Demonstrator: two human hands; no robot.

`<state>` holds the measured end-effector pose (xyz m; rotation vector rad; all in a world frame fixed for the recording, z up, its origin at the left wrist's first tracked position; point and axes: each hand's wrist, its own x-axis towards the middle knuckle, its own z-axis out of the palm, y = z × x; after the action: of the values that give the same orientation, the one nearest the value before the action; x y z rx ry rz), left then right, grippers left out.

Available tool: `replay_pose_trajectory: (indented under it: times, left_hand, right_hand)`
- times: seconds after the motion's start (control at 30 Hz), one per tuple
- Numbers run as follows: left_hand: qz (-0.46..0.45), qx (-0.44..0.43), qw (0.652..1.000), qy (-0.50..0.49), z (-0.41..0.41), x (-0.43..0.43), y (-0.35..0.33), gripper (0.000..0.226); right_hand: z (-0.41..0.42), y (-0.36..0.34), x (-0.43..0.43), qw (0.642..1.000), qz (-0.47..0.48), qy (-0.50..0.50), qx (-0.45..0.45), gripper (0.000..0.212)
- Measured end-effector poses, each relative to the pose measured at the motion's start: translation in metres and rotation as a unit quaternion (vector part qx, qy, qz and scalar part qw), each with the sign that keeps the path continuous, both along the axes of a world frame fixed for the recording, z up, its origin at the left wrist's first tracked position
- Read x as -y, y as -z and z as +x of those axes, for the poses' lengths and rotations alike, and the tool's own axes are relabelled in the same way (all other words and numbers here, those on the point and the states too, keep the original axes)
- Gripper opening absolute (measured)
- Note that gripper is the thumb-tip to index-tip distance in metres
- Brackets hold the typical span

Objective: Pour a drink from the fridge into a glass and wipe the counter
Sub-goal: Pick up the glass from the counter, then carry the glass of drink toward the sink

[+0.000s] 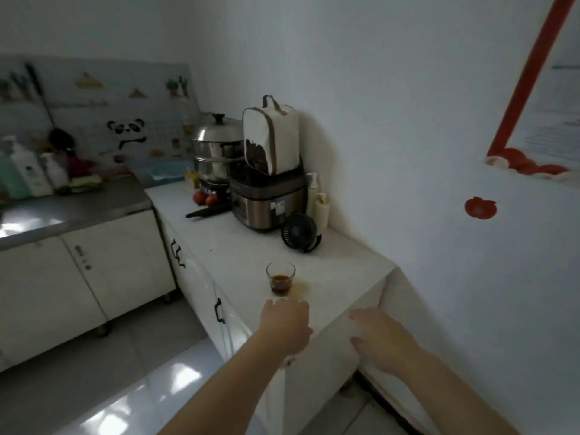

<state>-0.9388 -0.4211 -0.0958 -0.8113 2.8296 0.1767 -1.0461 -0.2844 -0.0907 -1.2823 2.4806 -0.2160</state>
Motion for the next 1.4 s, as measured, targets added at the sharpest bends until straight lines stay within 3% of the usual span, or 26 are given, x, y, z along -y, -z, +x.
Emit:
replay_pose_trajectory:
  times: [0.27, 0.5, 0.7, 0.9, 1.0, 1.17, 1.4]
  left_hand:
    - [0.021, 0.001, 0.994, -0.108, -0.014, 0.066, 0.024, 0.05]
    - [0.098, -0.016, 0.981, -0.169, -0.034, 0.119, 0.059, 0.068]
    - [0.149, -0.033, 0.97, -0.189, -0.065, 0.166, 0.095, 0.094]
    - [0.219, -0.08, 0.951, -0.203, -0.088, 0.201, 0.124, 0.107]
    - [0.236, -0.101, 0.946, -0.198, -0.094, 0.21, 0.133, 0.105]
    - [0.267, -0.143, 0.934, -0.19, -0.1, 0.218, 0.142, 0.097]
    - [0.28, -0.188, 0.919, -0.205, -0.105, 0.217, 0.141, 0.081]
  right_hand:
    - [-0.046, 0.03, 0.089, 0.995, 0.02, -0.095, 0.011, 0.047]
    - [-0.072, 0.06, 0.15, 0.996, 0.03, -0.078, 0.034, 0.047]
    - [-0.094, 0.089, 0.196, 0.996, 0.001, -0.016, 0.086, 0.063]
    - [-0.115, 0.12, 0.234, 0.989, -0.034, 0.035, 0.143, 0.104]
    - [-0.121, 0.129, 0.245, 0.986, -0.046, 0.035, 0.157, 0.106]
    - [-0.127, 0.138, 0.257, 0.984, -0.086, 0.004, 0.158, 0.067]
    - [-0.129, 0.143, 0.262, 0.977, -0.096, 0.022, 0.187, 0.086]
